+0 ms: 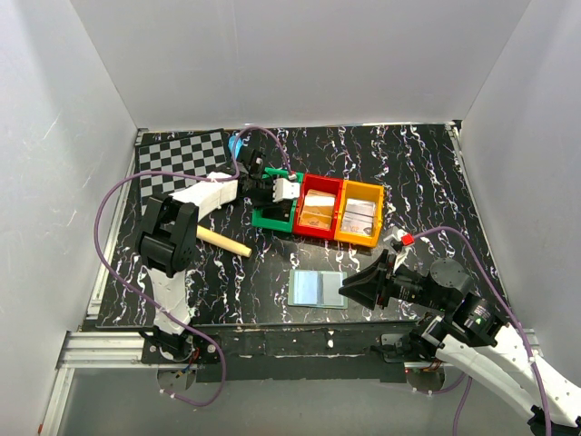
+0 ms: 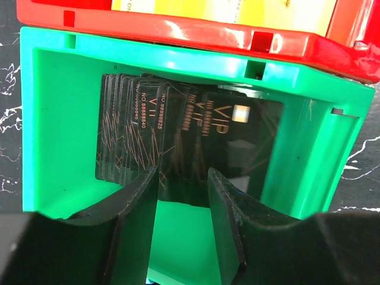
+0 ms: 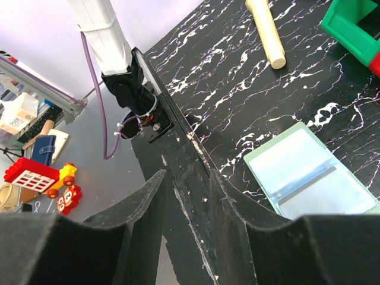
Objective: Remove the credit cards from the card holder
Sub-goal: Place the credit card in the storage box, then reset both arms
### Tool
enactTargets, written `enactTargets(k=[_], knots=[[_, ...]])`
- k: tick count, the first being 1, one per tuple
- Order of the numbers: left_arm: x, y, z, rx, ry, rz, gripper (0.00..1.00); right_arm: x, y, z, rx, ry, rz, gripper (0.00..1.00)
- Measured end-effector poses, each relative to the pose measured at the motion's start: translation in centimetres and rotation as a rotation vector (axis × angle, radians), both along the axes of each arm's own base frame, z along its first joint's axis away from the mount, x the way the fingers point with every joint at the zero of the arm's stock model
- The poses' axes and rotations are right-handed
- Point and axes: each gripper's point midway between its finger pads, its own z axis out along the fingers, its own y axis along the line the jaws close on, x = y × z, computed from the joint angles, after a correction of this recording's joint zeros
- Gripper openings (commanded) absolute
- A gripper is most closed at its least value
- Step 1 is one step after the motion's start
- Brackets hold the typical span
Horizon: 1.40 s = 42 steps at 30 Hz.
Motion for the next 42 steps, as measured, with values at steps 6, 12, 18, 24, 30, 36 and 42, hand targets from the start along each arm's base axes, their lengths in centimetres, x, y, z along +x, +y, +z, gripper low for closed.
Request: enactTargets(k=[6,12,18,24,30,36,42], knots=[[0.3,-0.1,0.4,-0.001,-0.024,0.008,0.98,0.0,0.0,0.0,0.001,0.0,0.0,0.43],[0.7,-0.3,2.0,-0.023,-0.068,0.022,0.98,0.0,0.0,0.0,0.001,0.001,0.0,0.43],[1.3,-0.6,8.6,-0.132,-0.202,0.112,0.98,0.0,0.0,0.0,0.001,0.013,-0.003,0.44],[-2.6,-0.2,19.0,-0.36,-0.339,0.284,0.98,0.6,0.0,-0.7,-0.025,0.035,-0.038,0.49],[-5.9,4.3,22.0,-0.57,-0.187,0.783,0.98,2.4,-1.4,-2.4,-0.12,0.08,-0.174,0.55],[-10.5,11.4,17.7,-0.737,0.084,1.278,0.98,5.3,-4.7,-2.3,-0.207,0.106,-0.432,0.58],[-16.3,15.9,13.7,-0.861,0.257,1.548,0.98,7.0,-9.3,-2.8,-0.306,0.133,-0.687,0.59]])
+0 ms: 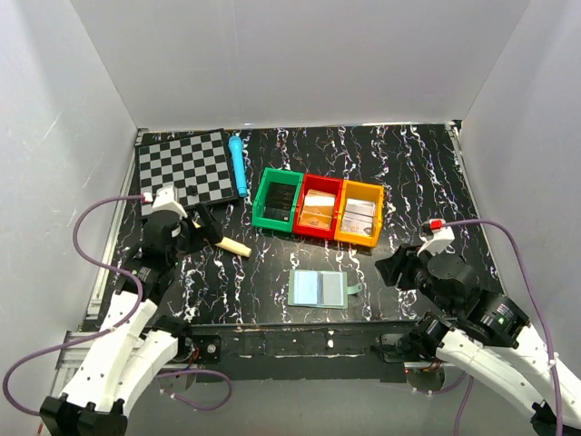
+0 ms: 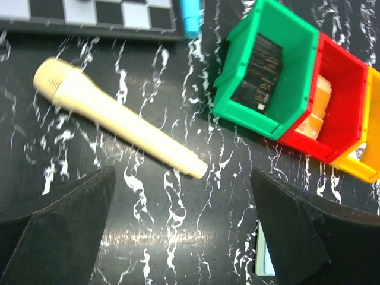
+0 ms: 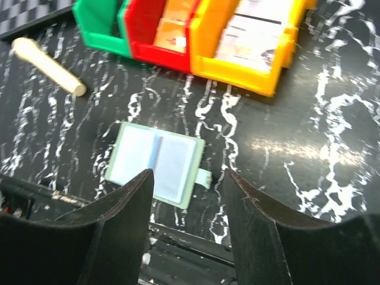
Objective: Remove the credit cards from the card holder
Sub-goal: Reset both arms
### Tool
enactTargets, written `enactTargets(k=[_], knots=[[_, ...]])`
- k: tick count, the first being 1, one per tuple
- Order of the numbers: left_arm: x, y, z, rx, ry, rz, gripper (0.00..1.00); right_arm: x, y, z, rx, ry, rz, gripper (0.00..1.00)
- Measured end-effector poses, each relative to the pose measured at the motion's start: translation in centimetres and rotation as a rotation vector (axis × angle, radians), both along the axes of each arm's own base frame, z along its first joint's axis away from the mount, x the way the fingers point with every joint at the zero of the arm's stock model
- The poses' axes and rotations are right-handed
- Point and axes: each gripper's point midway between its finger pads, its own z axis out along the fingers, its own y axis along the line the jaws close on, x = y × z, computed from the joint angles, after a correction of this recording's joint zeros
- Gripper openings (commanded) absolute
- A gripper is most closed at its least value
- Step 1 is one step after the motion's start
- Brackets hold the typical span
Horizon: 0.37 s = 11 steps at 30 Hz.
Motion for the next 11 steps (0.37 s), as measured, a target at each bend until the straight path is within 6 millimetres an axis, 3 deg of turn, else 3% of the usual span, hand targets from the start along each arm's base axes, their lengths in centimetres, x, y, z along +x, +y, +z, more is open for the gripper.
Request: enactTargets(k=[6,11], knots=[[-2.1,0.7,-3.0,-0.106,0.164,0.1,0.98,0.0,-2.6,-1.3,-0.054,0.034,-0.116,0.58],[-2.8,0.7,-1.9,-0.153,0.142,0.117,0.98,0.0,-3.1,-0.9,-0.025,0.018,-0.14,0.57]])
